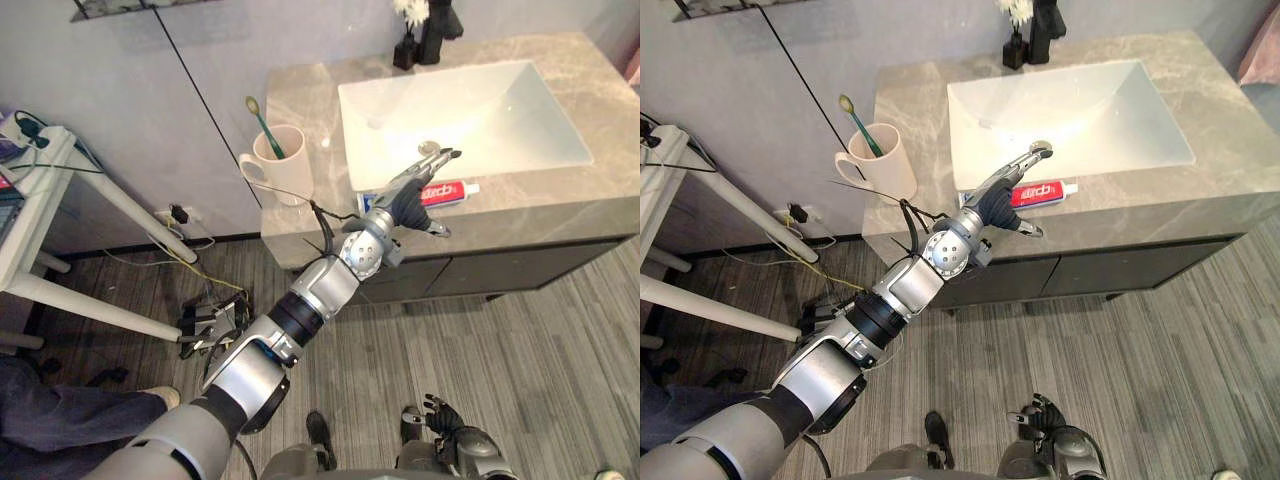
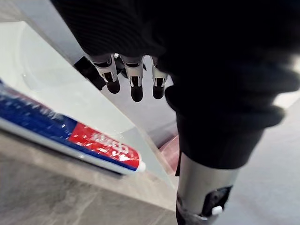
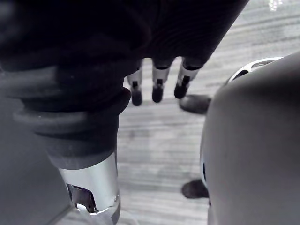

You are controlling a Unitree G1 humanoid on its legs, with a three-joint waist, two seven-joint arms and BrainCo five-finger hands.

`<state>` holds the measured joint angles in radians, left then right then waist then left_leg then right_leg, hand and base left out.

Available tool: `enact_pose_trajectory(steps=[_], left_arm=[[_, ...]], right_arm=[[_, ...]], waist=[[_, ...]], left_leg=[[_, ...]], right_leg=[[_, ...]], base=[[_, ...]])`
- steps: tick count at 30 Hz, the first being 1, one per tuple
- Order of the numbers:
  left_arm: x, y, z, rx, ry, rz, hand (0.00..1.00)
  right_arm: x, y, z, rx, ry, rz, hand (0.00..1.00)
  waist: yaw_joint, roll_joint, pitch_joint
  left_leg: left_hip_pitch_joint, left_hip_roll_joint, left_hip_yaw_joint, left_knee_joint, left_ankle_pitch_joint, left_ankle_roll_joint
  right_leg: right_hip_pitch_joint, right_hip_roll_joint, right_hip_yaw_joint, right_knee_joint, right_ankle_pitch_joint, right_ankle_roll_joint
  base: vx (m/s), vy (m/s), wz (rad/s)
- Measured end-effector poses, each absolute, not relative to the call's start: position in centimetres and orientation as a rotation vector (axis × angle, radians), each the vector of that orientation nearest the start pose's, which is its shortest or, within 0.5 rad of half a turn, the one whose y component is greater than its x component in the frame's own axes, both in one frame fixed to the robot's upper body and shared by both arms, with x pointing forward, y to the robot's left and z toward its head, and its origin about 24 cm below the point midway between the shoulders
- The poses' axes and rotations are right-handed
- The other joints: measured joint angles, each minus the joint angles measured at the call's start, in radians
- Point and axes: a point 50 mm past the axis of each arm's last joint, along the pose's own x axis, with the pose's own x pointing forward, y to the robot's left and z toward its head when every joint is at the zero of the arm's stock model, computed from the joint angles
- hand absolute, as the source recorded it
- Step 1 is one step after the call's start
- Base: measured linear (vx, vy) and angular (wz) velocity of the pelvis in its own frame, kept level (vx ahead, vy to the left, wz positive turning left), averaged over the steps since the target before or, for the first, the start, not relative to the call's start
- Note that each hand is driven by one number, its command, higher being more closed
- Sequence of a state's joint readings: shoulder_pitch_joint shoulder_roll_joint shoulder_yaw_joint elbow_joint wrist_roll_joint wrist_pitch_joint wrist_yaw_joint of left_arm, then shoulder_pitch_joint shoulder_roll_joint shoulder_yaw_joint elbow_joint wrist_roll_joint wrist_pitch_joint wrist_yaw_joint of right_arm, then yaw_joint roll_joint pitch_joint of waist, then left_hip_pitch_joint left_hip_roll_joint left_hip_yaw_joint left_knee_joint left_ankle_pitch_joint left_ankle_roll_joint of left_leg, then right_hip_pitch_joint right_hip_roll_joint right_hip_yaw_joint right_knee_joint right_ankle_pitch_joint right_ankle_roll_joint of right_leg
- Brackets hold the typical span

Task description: Organize washtable

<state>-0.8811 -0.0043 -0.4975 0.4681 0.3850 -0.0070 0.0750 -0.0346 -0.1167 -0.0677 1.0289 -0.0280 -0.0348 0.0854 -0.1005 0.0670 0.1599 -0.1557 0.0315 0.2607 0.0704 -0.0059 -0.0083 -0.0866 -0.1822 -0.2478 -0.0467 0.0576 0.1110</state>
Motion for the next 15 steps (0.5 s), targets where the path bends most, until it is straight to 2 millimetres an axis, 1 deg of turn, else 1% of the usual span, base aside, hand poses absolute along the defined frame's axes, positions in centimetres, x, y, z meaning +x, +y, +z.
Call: enact_pose_trajectory(steps=[3,5,6,9,12,15], left_arm=[[34.3,-1.5,17.8,0.715,-0.532,-0.459,0.00],[34.9,0.1,17.3,0.694,-0.500,-0.394,0.00],[35.2,0.9,17.2,0.698,-0.492,-0.355,0.00],[35.7,2.3,17.5,0.722,-0.506,-0.265,0.00],[35.8,3.4,16.9,0.759,-0.506,-0.185,0.00],[35.7,3.6,16.4,0.792,-0.501,-0.178,0.00]], right_arm=[[14.9,-19.6,-14.3,-0.053,0.950,-0.016,0.00],[15.1,-19.5,-14.2,-0.050,0.936,-0.011,0.00],[15.4,-19.3,-14.0,-0.062,0.921,0.009,0.00],[15.8,-19.0,-13.7,-0.073,0.889,0.033,0.00],[15.8,-18.7,-13.8,-0.072,0.886,0.048,0.00],[15.8,-18.4,-13.8,-0.077,0.888,0.066,0.00]], waist=[[-0.003,-0.003,0.003],[-0.004,-0.004,0.005],[-0.004,-0.005,0.005],[-0.002,-0.010,0.013],[-0.001,-0.018,0.018],[0.000,-0.024,0.022]], left_leg=[[0.006,0.001,-0.001,-0.001,0.000,0.000],[0.024,0.000,-0.003,-0.002,0.000,0.000],[0.029,0.000,-0.003,-0.004,0.000,-0.001],[0.033,0.000,-0.008,-0.004,0.000,0.000],[0.056,-0.004,-0.004,-0.031,0.006,0.004],[0.071,-0.014,-0.003,-0.057,0.013,0.009]], right_leg=[[0.010,0.001,-0.004,-0.006,0.001,-0.002],[0.030,0.003,-0.008,-0.014,0.005,-0.009],[0.038,0.005,-0.013,-0.022,0.009,-0.021],[0.049,0.006,-0.026,-0.030,0.010,-0.025],[0.055,0.007,-0.026,-0.040,0.008,-0.040],[0.065,0.006,-0.027,-0.050,0.011,-0.044]], base=[[0.00,0.000,0.00],[-0.01,-0.012,-0.02],[-0.03,-0.019,-0.02],[-0.06,-0.016,0.05],[-0.06,-0.008,-0.04],[-0.01,0.003,-0.01]])
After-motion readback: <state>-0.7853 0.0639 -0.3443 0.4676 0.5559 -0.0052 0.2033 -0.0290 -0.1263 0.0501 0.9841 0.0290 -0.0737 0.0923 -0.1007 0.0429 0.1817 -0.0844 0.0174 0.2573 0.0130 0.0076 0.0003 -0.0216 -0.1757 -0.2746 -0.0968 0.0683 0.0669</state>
